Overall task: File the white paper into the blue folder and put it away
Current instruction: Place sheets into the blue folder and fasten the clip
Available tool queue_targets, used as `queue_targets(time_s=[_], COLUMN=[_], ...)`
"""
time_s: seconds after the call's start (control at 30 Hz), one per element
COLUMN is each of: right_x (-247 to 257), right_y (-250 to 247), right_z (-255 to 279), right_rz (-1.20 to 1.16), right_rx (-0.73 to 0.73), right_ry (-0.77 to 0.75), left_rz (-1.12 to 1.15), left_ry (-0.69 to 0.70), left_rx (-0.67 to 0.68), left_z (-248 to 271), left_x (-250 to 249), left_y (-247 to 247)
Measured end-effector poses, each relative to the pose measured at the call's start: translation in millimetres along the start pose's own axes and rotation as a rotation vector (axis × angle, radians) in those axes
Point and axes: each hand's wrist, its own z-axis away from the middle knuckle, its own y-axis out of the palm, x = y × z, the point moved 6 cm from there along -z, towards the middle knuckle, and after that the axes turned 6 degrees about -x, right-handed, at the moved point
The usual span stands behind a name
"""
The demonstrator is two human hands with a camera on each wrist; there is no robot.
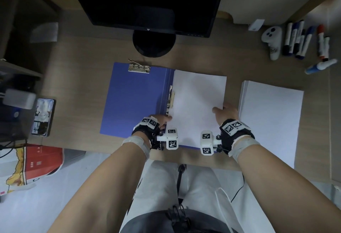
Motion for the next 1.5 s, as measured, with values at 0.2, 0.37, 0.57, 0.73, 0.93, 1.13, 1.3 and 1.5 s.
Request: queue_targets(time_s=[0.2,0.37,0.57,0.73,0.93,1.13,1.3,1.5], right_x=[2,3,6,3,5,4,3,9], right_y=[1,3,6,2,3,5,-1,-8], right_z=[8,11,9,15,14,11,14,27], right_rz=[-0.015,0.082,0.095,0.141,0.137,0.115,0.008,0.146], right_rx=[-0.038,-0.008,0.035,0.013,0.015,0.003,-0.005,-0.020], right_ry=[0.030,0.043,0.017,-0.015,0.017,0.054,0.101,0.036], left_rz=[0.292,0.201,0.211,0.222,-0.096,-0.177,-0.175,-0.199], left_ry=[-0.057,0.037,0.096,0.066,0.157,0.240,0.279,0.297], left_rx=[0.035,-0.128,-0.062,-0.004,-0.168,-0.091,-0.080,-0.077], left_z=[3,7,9,26,29,28,18,13], left_x=[6,-2,-4,-11,-20,-15,-12,-12], left_y=[1,-11,-5,-4,-28,-35,-36,-34])
